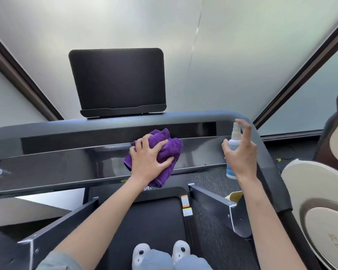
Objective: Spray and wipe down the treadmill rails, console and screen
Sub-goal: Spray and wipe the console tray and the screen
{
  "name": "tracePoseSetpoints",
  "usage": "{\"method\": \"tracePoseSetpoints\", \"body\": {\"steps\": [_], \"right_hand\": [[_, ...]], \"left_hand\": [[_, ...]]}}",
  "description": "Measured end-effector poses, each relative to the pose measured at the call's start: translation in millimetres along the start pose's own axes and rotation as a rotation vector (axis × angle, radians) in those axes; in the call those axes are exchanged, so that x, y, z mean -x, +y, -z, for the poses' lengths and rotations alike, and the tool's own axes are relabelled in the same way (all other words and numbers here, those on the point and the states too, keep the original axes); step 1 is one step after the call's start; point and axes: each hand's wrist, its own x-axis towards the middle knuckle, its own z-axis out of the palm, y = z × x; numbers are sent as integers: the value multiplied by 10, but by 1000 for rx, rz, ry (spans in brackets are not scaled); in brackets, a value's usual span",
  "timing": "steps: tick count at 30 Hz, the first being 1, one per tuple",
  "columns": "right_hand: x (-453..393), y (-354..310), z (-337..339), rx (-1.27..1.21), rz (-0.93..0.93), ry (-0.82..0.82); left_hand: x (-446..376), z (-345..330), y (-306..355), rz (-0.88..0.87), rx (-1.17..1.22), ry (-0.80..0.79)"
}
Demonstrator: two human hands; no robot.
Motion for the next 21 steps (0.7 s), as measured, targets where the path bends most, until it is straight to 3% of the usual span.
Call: {"method": "tracePoseSetpoints", "body": {"steps": [6,21], "right_hand": [[17,102,84,-1,-44,29],[-3,569,635,-3,-200,128]], "left_hand": [[-142,-161,403,38,-89,-46],[-646,-782,1850,-175,-81,-153]]}}
